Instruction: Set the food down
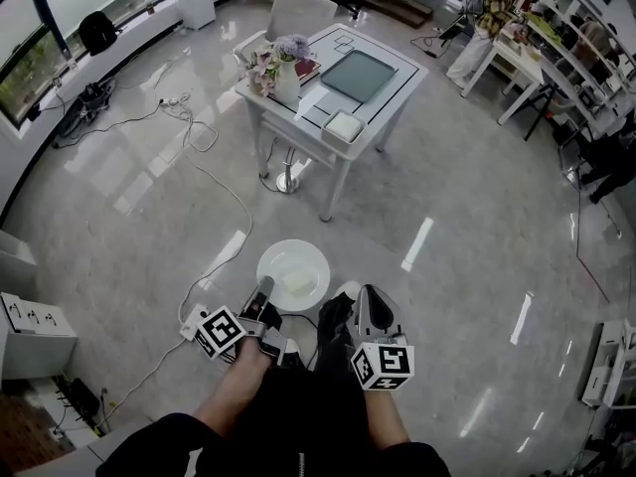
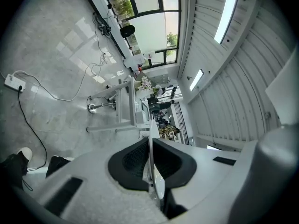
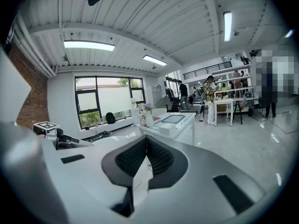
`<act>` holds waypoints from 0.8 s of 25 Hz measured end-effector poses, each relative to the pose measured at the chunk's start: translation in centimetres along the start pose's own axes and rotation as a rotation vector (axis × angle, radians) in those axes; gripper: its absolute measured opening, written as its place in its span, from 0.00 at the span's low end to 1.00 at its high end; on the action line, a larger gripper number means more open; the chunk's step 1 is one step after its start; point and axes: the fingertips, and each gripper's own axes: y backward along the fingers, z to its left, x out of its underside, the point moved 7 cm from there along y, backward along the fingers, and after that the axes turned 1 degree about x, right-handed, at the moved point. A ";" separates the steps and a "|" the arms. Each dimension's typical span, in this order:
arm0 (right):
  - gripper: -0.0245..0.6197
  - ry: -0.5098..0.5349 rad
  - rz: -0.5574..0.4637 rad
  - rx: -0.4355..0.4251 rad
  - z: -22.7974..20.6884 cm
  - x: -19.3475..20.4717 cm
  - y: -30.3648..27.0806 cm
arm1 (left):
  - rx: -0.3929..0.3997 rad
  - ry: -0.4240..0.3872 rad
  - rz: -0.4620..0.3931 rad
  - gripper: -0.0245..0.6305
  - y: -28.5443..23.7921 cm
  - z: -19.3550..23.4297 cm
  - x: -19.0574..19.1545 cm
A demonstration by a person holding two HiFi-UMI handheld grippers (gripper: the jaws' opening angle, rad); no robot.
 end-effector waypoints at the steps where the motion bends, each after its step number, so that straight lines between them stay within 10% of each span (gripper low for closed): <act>1: 0.05 -0.001 0.003 -0.001 -0.2 0.1 -0.3 | -0.003 -0.006 0.004 0.07 -0.3 0.0 0.0; 20: 0.05 -0.035 0.045 -0.066 -6.8 -2.8 -11.5 | -0.027 -0.001 -0.012 0.07 -12.0 -1.2 -1.7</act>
